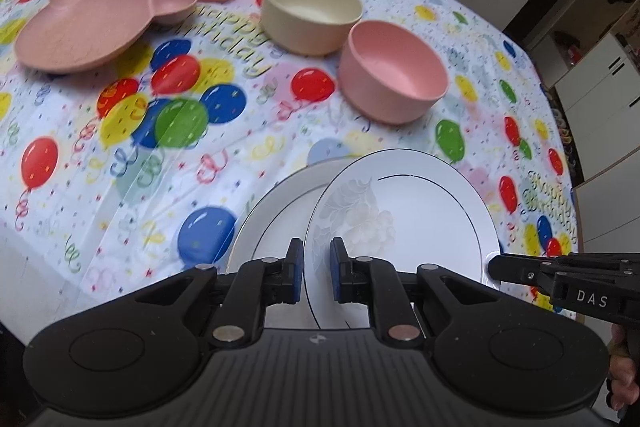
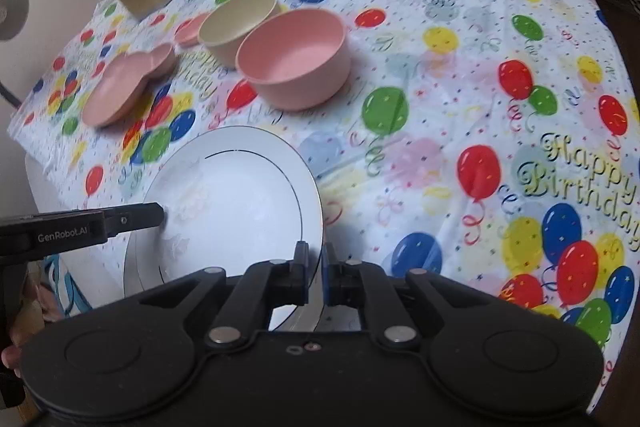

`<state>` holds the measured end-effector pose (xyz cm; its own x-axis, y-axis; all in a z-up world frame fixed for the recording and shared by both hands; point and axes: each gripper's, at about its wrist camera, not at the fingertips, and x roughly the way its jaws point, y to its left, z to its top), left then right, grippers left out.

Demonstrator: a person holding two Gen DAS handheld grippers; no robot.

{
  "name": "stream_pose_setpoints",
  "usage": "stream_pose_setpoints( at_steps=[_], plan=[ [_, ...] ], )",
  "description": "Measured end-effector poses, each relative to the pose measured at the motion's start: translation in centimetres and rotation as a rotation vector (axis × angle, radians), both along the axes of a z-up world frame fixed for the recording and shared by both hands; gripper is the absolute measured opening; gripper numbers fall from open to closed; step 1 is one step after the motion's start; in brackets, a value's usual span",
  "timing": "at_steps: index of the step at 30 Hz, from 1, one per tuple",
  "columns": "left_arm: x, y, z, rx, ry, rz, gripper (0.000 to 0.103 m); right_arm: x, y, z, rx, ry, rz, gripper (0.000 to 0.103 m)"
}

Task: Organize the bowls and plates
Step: 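Carry the small white plate over the large plate and lower it on, then open both grippers and lift them off the stacked plates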

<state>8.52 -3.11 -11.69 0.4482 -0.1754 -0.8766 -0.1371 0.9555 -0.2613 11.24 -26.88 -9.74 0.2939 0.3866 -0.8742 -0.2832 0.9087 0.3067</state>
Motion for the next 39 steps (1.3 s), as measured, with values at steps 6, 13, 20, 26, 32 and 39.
stream_pose_setpoints(
  at_steps=[6,13,20,26,32,39],
  plan=[
    [-1.0,0.7,-1.1,0.003,0.028,0.022,0.013,-1.0,1.3,-1.0,-0.022,0.028,0.055,0.006],
    [-1.1,0.6,-2.0,0.013,0.057,0.024,0.013,-0.9,1.9,-1.8,-0.039,0.048,0.065,0.006],
    [-0.9,0.5,-2.5,0.023,0.087,0.013,0.013,-0.7,2.2,-2.4,-0.056,0.07,0.061,0.006],
    [-0.7,0.6,-2.6,0.024,0.101,0.004,0.013,-0.6,2.4,-2.6,-0.057,0.082,0.061,0.006],
    [-0.4,0.6,-2.6,0.028,0.109,-0.007,0.013,-0.5,2.3,-2.7,-0.05,0.09,0.052,0.006],
    [-0.2,0.7,-2.7,0.016,0.13,-0.013,0.013,-0.3,2.5,-2.6,-0.058,0.106,0.043,0.006]
  ],
)
